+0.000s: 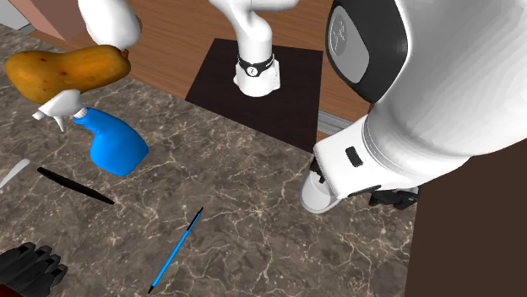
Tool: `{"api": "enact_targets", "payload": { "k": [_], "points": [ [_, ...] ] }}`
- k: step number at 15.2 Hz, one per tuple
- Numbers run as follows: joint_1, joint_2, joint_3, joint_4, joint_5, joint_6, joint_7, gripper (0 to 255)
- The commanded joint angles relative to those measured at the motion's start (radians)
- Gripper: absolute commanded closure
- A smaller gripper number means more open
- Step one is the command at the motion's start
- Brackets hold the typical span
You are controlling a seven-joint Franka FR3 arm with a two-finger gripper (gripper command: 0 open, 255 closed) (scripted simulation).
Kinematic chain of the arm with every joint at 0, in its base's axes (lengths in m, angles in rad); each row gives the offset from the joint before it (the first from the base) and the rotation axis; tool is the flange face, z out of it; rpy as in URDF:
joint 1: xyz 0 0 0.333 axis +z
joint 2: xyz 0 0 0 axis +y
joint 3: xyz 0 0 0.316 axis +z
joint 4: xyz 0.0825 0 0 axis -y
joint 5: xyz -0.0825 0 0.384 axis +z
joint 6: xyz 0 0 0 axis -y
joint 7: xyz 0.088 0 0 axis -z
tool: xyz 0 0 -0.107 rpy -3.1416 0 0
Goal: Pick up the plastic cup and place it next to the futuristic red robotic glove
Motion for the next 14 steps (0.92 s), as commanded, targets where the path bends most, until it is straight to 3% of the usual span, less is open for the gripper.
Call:
{"api": "enact_targets", "payload": {
  "k": [1, 9, 10, 14],
  "points": [
    [0.001, 0.009, 0.000, -0.018, -0.003, 0.027, 0.001, 0],
    [0.001, 0.013, 0.000, -0.022, -0.005, 0.034, 0.002, 0],
    [0.001, 0.013, 0.000, -0.022, -0.005, 0.034, 0.002, 255],
    [0.001, 0.013, 0.000, -0.022, -0.005, 0.034, 0.002, 255]
  ]
}}
